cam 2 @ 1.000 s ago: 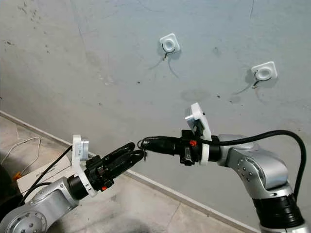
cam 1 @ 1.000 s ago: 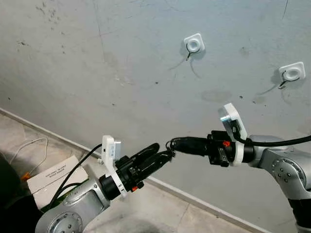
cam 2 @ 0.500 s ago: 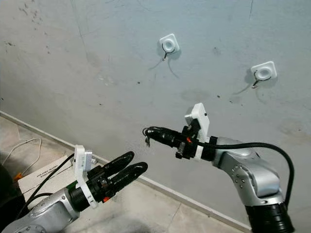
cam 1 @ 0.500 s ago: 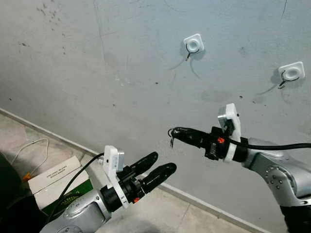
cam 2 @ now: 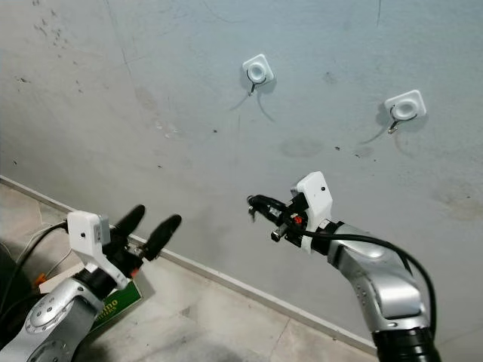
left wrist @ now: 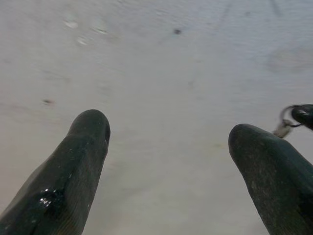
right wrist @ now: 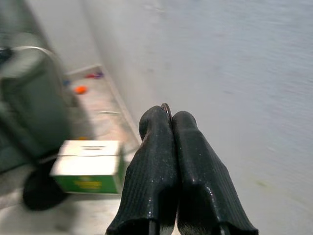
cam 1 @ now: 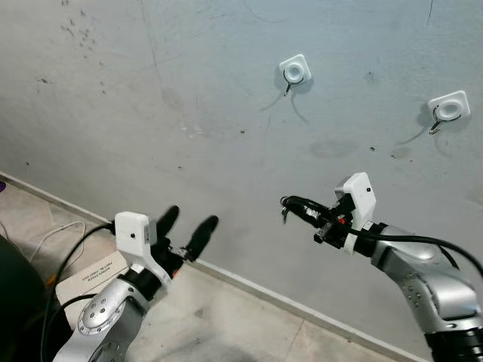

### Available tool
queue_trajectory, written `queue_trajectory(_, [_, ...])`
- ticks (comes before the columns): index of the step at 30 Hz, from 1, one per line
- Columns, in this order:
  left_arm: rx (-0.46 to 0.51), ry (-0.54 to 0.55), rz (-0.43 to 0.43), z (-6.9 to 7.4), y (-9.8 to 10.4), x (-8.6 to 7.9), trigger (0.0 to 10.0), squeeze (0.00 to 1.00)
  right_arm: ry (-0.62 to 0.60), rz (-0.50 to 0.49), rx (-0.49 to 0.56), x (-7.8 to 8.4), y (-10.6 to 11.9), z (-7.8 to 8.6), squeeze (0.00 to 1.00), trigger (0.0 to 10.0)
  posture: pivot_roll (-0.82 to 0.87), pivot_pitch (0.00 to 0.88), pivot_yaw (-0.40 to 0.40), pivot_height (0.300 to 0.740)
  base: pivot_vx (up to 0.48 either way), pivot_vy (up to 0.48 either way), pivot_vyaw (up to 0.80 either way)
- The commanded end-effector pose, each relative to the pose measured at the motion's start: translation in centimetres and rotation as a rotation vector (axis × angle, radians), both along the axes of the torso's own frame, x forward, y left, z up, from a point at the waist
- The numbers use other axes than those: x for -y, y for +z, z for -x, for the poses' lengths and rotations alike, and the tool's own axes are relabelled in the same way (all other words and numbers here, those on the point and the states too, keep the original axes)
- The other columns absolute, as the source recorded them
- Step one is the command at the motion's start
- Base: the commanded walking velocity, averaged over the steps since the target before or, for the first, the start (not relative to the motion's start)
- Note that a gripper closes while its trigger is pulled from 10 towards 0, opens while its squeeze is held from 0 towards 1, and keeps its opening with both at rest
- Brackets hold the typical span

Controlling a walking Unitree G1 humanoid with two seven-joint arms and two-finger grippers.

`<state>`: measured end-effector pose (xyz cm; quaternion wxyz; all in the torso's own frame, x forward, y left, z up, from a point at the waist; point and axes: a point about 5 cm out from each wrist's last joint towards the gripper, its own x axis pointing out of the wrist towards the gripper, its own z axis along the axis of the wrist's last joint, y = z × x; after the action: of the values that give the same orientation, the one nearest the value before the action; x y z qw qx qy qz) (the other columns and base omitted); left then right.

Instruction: Hang keys on a hook

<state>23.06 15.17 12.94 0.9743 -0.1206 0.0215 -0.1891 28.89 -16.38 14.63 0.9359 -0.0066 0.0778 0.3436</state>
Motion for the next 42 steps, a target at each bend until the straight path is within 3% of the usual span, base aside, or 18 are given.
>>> queue_trajectory(1, [-0.006,0.029,-0.027,-0.2,-0.4,-0.3,10.0,1.00,-0.055,0.022,0.031,0.6,0.1,-0.1,0.00,0.0,-0.01,0.055,0.037,0.740,0.000,0.000,0.00])
queue_trajectory(3, [0.000,0.046,-0.067,-0.2,-0.6,-0.3,10.0,1.00,-0.132,0.036,0.049,1.0,0.0,-0.1,0.00,0.0,-0.02,0.051,0.032,0.740,0.000,0.000,0.00])
queue_trajectory(6, [-0.004,0.063,-0.055,-0.3,-0.9,-0.3,10.0,1.00,-0.184,0.046,0.057,1.2,-0.3,0.0,0.00,0.0,-0.02,0.049,0.026,0.740,0.000,0.000,0.00])
queue_trajectory(7, [-0.016,0.087,-0.083,-0.3,-1.3,-0.3,10.0,1.00,-0.256,0.115,0.088,1.7,-0.6,0.1,0.00,1.1,-0.03,0.045,0.011,0.740,0.000,0.000,0.00])
queue_trajectory(8, [-0.019,0.092,-0.088,-0.2,-1.6,-0.3,10.0,1.00,-0.278,0.143,0.100,1.8,-0.9,0.3,0.00,0.0,-0.03,0.043,0.008,0.740,0.000,0.000,0.00])
queue_trajectory(15, [-0.030,0.122,-0.114,-0.3,-2.2,0.3,10.0,1.00,-0.530,0.128,0.084,2.7,-2.2,1.7,0.00,0.0,-0.05,0.047,0.011,0.740,0.000,0.000,0.00])
queue_trajectory(16, [-0.042,0.131,-0.106,-0.5,-2.2,0.4,10.0,0.93,-0.576,0.119,0.067,2.8,-2.5,1.9,0.00,0.0,-0.05,0.047,0.011,0.740,0.000,0.000,0.00])
queue_trajectory(17, [-0.045,0.137,-0.107,-0.7,-2.2,0.4,10.0,0.00,-0.566,0.133,0.083,2.6,-2.5,2.1,0.00,0.0,-0.05,0.047,0.011,0.740,0.000,0.000,0.00])
queue_trajectory(24, [-0.025,0.129,-0.132,-1.0,-2.0,0.8,10.0,0.00,-0.569,0.159,0.108,2.2,-2.6,3.1,0.00,0.0,-0.06,0.045,0.008,0.740,0.000,0.000,0.00])
queue_trajectory(29, [-0.047,0.155,-0.129,-0.8,-2.4,0.7,10.0,0.00,-0.656,0.169,0.119,2.8,-2.2,3.9,0.00,0.0,-0.06,0.049,0.008,0.740,0.000,0.000,0.00])
queue_trajectory(35, [-0.044,0.149,-0.150,-0.8,-2.4,0.7,10.0,0.00,-0.674,0.167,0.117,2.7,-2.1,4.9,0.00,0.0,-0.06,0.053,0.011,0.740,0.000,0.000,0.00])
queue_trajectory(42, [-0.010,0.119,-0.199,-1.4,-2.1,1.6,10.0,0.00,-0.639,0.150,0.113,1.9,-1.8,4.7,0.00,0.0,-0.07,0.059,0.007,0.740,0.000,0.000,-0.79])
